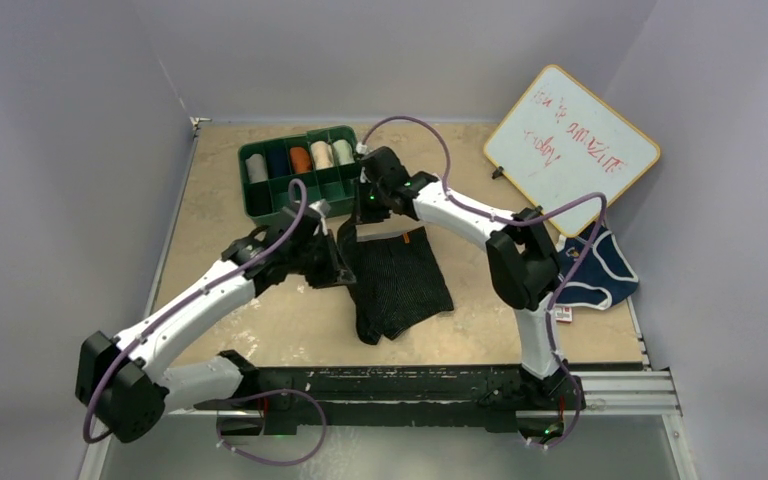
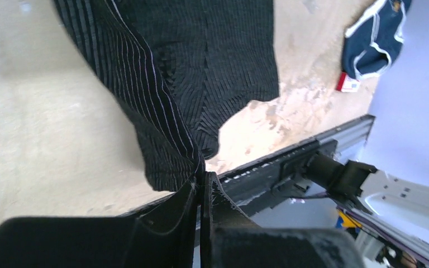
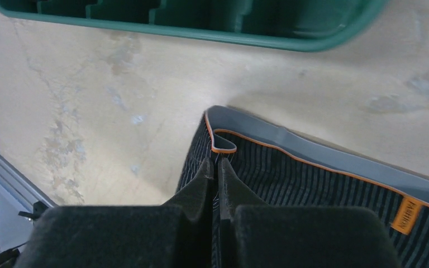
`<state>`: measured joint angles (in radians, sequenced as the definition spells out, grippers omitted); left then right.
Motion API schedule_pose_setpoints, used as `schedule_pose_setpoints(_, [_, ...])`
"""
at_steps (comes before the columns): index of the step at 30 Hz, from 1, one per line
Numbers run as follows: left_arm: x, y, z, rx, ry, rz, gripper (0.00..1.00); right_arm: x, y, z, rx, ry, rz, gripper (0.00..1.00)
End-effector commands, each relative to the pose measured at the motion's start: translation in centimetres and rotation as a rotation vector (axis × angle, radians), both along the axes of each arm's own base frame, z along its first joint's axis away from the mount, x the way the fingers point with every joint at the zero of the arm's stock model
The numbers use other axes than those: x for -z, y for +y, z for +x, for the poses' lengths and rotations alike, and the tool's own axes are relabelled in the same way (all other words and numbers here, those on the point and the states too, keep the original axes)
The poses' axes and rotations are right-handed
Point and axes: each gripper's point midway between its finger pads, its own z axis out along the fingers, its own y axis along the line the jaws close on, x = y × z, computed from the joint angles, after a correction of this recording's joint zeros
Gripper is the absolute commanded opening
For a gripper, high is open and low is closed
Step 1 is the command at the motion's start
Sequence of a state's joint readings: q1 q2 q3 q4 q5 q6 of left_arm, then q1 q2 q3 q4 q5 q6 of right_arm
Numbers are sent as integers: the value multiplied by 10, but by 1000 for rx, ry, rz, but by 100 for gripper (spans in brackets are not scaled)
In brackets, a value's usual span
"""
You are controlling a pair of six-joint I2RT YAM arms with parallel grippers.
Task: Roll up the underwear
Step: Fold the underwear at the center of the board.
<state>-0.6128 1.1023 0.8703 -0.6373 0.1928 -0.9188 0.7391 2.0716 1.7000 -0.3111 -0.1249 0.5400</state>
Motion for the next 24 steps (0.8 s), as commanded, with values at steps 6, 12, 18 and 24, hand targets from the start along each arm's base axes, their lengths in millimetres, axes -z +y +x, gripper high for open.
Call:
schedule_pose_setpoints(6, [-35,-69,16,232,-24,-178,0,-34,-40,10,-33,-32,157,0])
schedule_pose_setpoints(12, [-35,-111,15,337,4,-200,0,-27,-72,15,0,-54,121,0])
schedule_pose_setpoints(18, [-30,-136,24,366,1,-182,0,-15,-108,17,24,-43,114,0])
schedule_pose_setpoints(24, [-14,-151,35,368,22,-161,0,-2,-136,16,27,-28,97,0])
